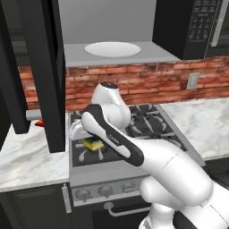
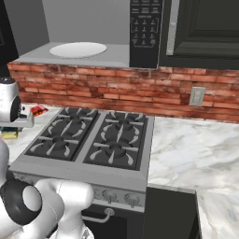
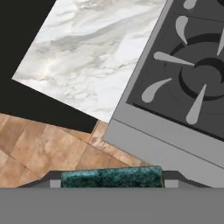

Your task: Place the sponge inside the microwave to prepare for sanitizing.

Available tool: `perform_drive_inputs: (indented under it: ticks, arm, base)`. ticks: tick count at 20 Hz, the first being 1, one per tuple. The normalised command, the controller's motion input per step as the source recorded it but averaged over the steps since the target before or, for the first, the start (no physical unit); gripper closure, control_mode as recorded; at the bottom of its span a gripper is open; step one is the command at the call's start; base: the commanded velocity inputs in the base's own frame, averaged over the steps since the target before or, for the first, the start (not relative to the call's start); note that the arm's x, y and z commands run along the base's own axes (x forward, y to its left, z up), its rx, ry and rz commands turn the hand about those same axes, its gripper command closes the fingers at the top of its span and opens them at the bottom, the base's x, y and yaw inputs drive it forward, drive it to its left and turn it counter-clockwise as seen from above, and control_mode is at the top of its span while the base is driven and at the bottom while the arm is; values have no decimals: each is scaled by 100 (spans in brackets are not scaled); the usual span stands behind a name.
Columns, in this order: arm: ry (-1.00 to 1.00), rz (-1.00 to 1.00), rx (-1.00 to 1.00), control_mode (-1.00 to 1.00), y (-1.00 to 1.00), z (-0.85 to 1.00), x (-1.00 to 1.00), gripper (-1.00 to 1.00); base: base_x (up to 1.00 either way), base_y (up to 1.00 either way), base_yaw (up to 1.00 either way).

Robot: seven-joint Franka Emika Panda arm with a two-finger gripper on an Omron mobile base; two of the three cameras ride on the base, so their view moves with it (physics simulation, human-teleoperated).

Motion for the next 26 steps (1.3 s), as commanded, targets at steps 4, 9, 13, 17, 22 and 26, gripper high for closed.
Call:
perform_drive_inputs:
  ticks: [4,9,13,17,22,26]
  arm:
    - [0,0,0,-100,-47,37,-31,100]
    - [0,0,0,-100,-37,41,-41,100]
    - [0,0,0,-100,-35,43,-39,100]
    - [0,0,0,-100,-34,49,-34,100]
    - [0,0,0,-100,-32,52,-20,100]
    - [-8,-6,0,-100,-30,56,-12,100]
  base:
    - [0,0,0]
    - [0,0,0]
    - [0,0,0]
    - [0,0,0]
    - [0,0,0]
    - [0,0,0]
